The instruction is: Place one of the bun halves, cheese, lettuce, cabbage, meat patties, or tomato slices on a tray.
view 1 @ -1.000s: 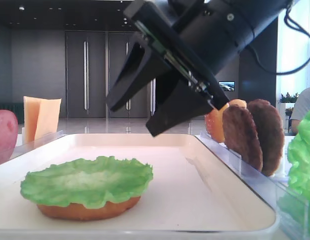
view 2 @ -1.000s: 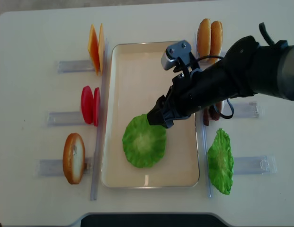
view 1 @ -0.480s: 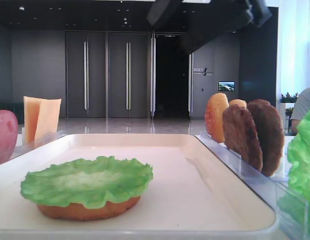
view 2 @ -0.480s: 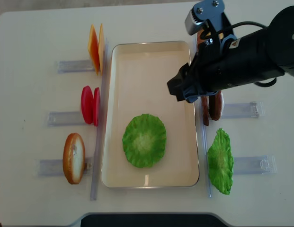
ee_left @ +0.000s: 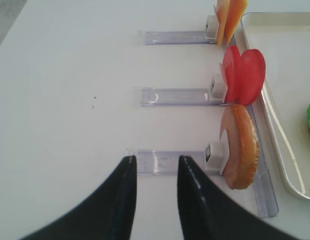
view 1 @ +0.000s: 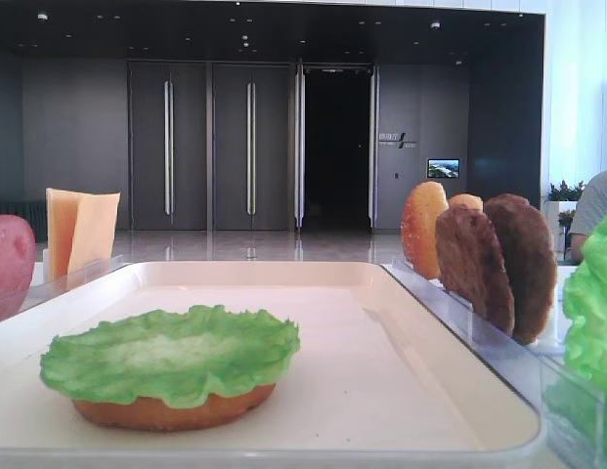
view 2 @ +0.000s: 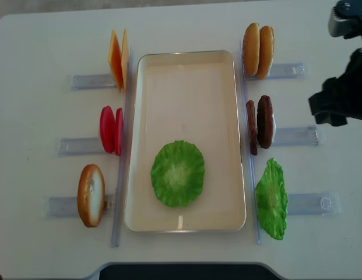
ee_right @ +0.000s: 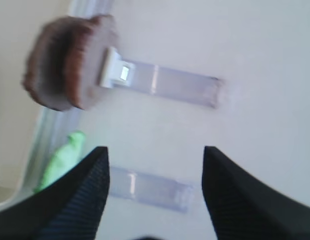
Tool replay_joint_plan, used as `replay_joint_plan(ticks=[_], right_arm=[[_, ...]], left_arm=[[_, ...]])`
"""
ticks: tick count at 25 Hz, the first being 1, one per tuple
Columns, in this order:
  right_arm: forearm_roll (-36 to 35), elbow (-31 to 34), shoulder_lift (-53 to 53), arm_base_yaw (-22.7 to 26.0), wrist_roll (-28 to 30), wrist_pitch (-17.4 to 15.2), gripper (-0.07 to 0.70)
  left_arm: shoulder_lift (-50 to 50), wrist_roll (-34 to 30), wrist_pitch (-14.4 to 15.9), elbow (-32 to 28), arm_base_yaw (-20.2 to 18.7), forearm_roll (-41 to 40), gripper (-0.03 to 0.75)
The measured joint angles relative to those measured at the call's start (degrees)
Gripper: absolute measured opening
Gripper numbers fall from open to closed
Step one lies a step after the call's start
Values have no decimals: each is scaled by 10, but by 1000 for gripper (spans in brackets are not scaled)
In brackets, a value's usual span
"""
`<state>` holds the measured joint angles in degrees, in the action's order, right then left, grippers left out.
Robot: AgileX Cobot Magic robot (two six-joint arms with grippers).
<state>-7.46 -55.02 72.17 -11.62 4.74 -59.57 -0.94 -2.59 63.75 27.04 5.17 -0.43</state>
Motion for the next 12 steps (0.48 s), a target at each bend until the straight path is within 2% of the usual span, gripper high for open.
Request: replay_joint_plan(ticks=[3,5,8,12], right_arm=[[36,0,-7,53,-10,-59,421],[55,0,-9,80,-20,-83,420],[75,0,-15,101,-33,-92,419],[80,0,-19,104,-37,-92,419]], left_arm=[[0,0,0,0,0,0,219],[0,0,0,0,0,0,219],[0,0,0,0,0,0,219],[0,0,0,0,0,0,219]])
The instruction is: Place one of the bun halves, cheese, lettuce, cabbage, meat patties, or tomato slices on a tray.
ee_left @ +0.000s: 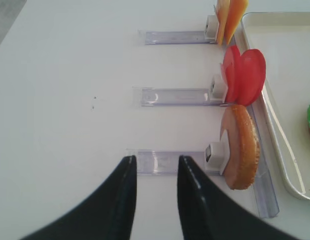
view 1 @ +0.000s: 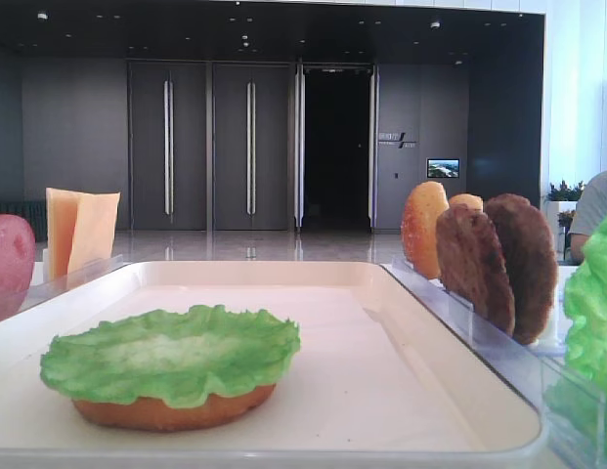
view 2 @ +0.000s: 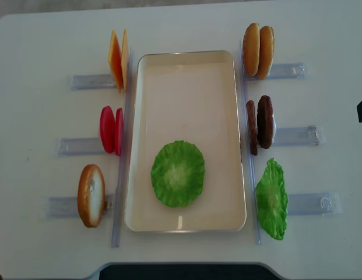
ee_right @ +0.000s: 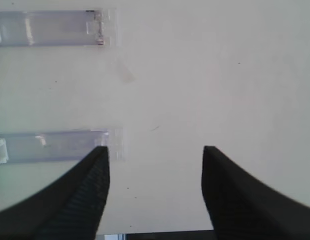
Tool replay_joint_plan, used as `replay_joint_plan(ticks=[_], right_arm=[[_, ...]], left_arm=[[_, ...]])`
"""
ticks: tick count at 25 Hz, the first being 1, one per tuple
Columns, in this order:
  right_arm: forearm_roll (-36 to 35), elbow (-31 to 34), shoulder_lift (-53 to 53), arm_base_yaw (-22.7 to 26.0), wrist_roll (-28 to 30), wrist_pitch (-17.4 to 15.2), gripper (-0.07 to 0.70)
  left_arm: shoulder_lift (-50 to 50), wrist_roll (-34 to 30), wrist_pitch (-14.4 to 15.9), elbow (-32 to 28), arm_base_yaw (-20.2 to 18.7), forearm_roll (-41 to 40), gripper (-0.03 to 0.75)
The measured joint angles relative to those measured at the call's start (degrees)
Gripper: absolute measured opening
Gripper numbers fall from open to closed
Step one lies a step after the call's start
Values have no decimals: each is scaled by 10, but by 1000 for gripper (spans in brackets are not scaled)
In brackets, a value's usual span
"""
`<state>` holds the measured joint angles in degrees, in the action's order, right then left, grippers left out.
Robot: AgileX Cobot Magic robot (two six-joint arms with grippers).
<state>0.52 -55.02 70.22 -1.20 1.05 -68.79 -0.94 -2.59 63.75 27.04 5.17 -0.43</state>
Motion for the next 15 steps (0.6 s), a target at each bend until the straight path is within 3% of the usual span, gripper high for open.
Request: replay_joint_plan(ticks=[8,15], right_arm=[[-2,0,-13,0,-4,-5,419],[-2,10,-112,0,-14,10,419]], left_arm=[[0,0,0,0,0,0,219],[0,0,0,0,0,0,219]])
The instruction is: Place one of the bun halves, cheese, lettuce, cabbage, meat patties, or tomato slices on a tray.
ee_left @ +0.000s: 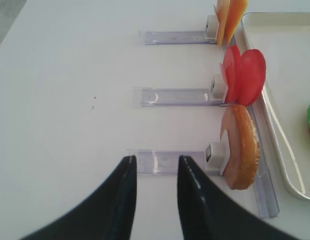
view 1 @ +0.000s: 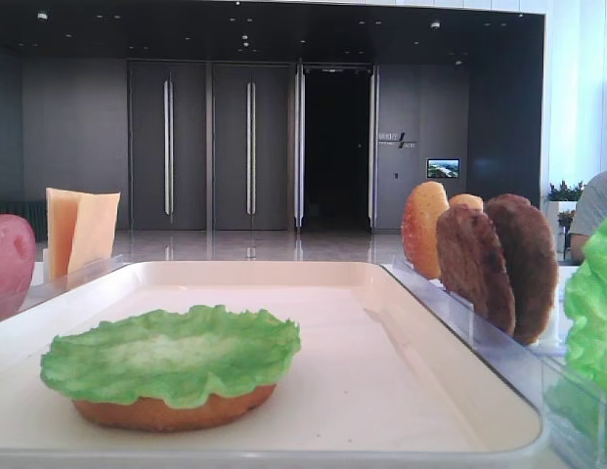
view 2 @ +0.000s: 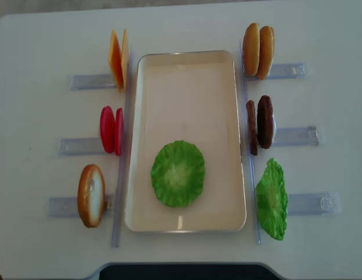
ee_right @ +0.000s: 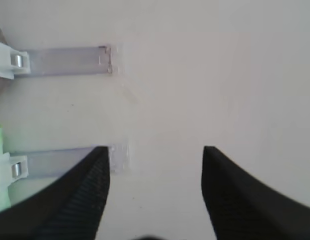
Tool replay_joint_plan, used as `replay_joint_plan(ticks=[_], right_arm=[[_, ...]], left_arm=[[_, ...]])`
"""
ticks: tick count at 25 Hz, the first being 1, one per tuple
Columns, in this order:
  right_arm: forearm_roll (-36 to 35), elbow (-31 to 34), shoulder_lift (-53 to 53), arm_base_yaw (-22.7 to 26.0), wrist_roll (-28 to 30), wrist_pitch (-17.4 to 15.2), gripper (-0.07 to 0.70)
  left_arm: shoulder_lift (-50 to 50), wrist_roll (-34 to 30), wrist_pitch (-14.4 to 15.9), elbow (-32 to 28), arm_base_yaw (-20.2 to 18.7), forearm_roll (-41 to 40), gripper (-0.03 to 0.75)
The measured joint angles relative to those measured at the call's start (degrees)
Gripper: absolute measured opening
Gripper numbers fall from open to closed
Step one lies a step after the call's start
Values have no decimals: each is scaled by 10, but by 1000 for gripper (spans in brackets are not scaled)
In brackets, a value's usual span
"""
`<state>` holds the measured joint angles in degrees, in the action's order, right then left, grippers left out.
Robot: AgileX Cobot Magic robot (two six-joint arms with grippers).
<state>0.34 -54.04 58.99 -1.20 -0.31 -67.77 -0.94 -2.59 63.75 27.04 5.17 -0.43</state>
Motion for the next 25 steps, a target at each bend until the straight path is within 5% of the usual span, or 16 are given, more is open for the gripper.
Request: replay_joint_plan(ticks=[19,25], right_arm=[[18,223,-372,0,-4,18,419],[18,244,-514,0,-5,33,419]], left_arm=[[0,0,0,0,0,0,219],[0,0,0,0,0,0,219]])
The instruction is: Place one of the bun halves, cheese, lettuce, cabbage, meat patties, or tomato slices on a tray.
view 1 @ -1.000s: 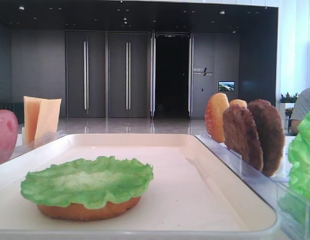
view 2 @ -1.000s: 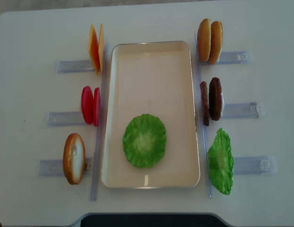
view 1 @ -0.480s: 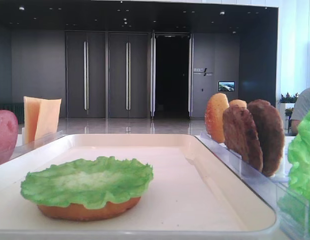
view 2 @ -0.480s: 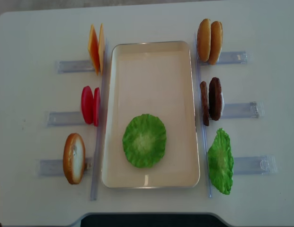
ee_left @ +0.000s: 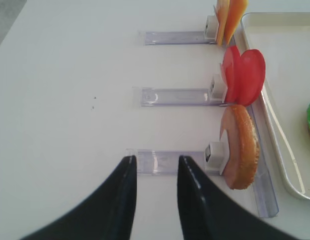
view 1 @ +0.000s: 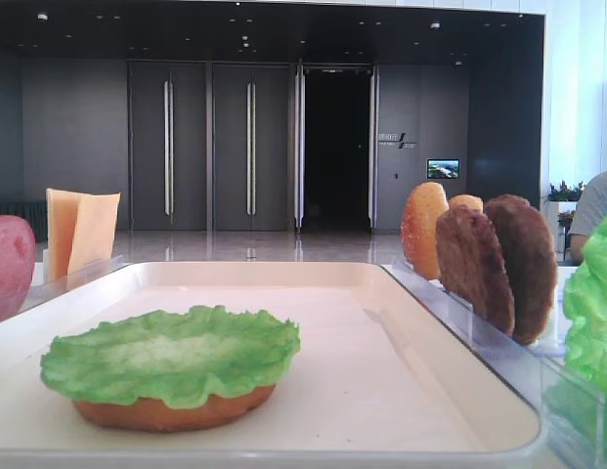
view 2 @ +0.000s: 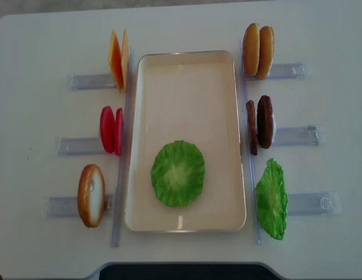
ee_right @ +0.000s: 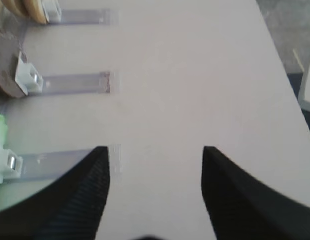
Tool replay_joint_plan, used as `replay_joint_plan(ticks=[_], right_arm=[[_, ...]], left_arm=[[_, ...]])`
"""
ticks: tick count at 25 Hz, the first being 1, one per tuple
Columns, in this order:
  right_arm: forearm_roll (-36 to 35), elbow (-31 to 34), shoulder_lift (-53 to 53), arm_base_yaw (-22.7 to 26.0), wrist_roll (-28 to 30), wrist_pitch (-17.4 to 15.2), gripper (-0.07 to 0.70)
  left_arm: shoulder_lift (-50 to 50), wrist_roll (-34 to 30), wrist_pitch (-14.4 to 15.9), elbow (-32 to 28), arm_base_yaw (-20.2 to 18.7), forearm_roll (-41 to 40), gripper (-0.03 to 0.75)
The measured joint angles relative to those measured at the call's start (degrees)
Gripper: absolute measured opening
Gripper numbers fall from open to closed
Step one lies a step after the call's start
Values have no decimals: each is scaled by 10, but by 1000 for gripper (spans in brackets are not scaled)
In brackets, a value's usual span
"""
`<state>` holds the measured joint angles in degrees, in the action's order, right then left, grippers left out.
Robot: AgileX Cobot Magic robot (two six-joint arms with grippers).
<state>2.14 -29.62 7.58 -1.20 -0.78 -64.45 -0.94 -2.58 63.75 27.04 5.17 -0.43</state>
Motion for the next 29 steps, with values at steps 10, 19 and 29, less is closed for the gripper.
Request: replay_joint_plan(ticks=[10,19,29], right_arm=[[-3,3,-80,0,0,1,419],[-5,9,-80,0,0,-1,419],[-7,11,-80,0,1,-4,419]], left_arm=[[0,0,0,0,0,0,219],[0,0,0,0,0,0,219],[0,0,0,0,0,0,219]])
